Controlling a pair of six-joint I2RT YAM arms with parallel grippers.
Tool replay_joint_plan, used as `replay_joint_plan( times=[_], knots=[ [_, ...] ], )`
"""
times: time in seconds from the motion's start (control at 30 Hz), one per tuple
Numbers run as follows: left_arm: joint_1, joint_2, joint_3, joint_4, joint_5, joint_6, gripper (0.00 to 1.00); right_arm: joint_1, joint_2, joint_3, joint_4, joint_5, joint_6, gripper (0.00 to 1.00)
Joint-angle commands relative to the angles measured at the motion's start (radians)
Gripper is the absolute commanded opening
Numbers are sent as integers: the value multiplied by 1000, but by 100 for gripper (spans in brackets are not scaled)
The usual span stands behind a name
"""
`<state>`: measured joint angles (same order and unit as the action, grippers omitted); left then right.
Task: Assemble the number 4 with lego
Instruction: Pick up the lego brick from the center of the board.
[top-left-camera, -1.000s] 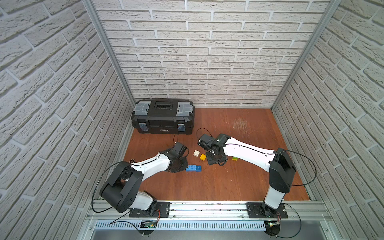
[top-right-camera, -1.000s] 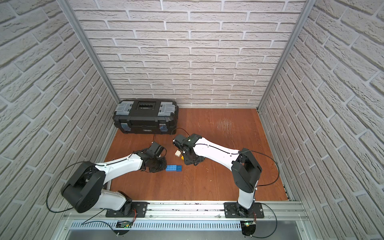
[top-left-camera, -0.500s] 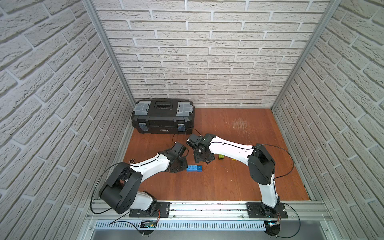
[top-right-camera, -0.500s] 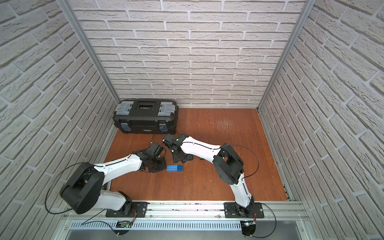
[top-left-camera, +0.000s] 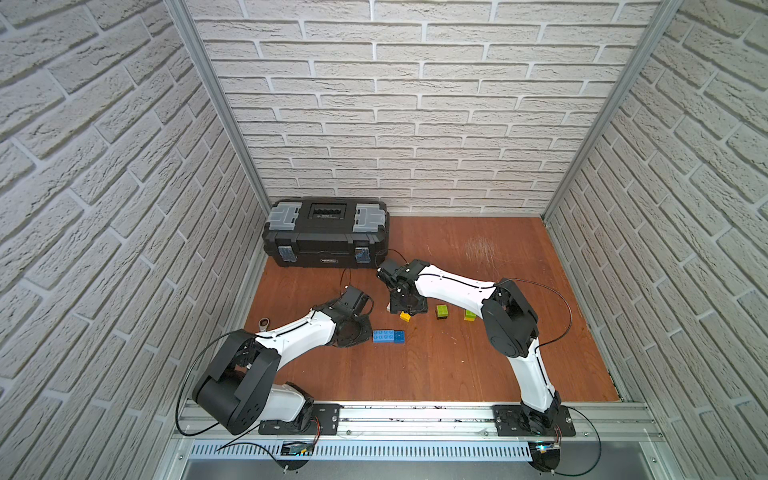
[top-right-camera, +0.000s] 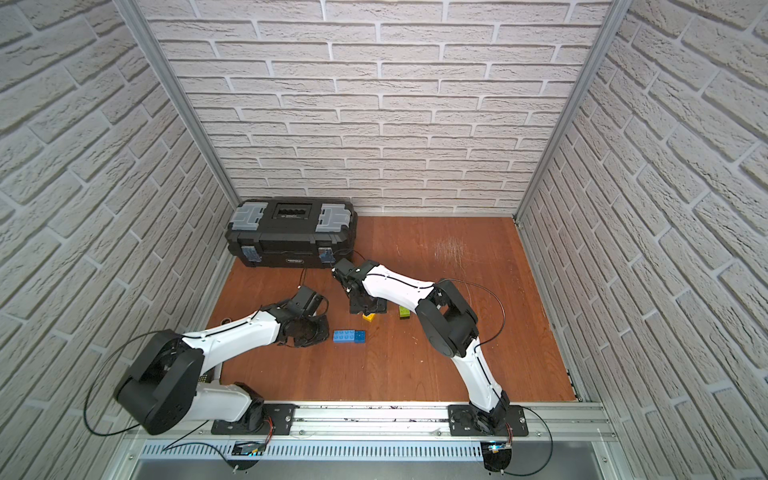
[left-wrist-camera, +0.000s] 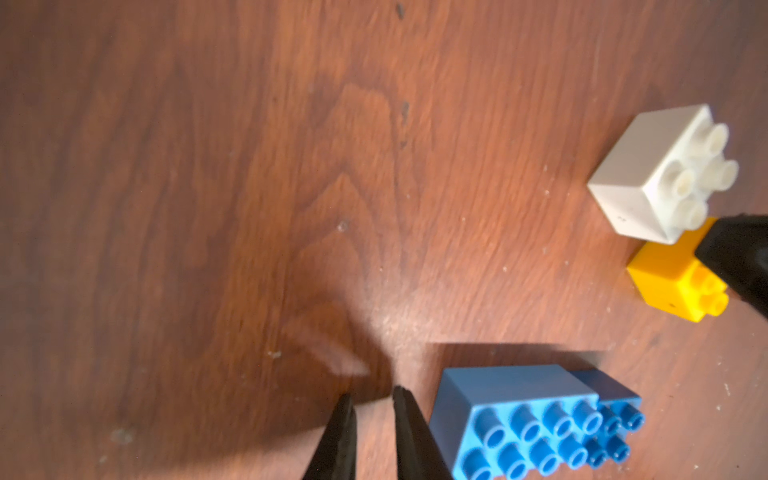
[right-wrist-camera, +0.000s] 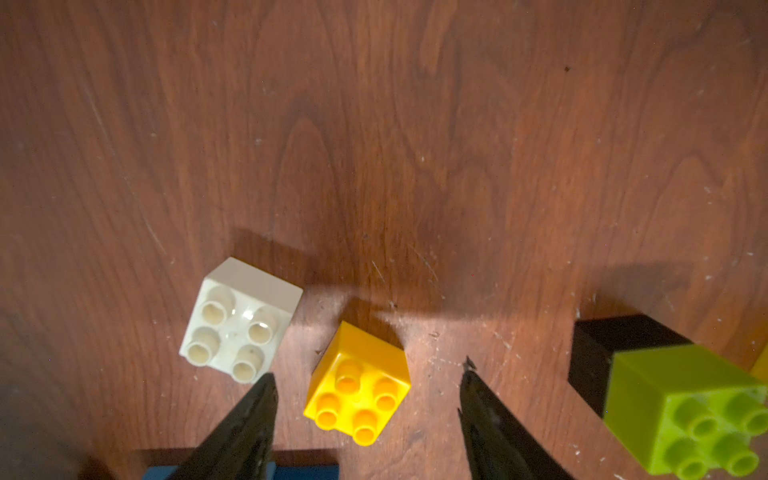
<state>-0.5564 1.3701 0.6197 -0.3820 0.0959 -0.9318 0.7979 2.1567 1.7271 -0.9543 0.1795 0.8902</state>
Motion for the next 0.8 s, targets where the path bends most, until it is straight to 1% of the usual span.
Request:
replay_joint_plan(
  times=[0.0,0.33,0.5,0.53,0.6,0.63,0.67,0.7,0.77],
  knots=[
    [5,-2,-21,-15,5,19,21,-7,27,13,-19,14,27,67],
    [2,10,-13,-13,18,30,21,-3,14,-46,-3,2,29,62],
    [3,3,-5,-24,11,32,21,-3,14,-38,-11,6,16,55],
    [3,1,-3,-24,9,31,21,-3,13,-38,-11,6,13,52],
    [6,-3,2,-36,-1,35,21,-3,16,-38,-8,6,2,40],
    [12,-7,5,-42,-10,33,21,-3,17,-38,-10,7,-5,36],
    [22,-15,8,-47,-16,33,21,-3,14,-38,-12,11,-13,26],
    [35,-23,11,-51,-19,38,21,-1,12,-39,-14,15,-21,21],
    [67,-34,25,-63,-18,50,21,0,3,-40,-10,18,-43,13]
  ],
)
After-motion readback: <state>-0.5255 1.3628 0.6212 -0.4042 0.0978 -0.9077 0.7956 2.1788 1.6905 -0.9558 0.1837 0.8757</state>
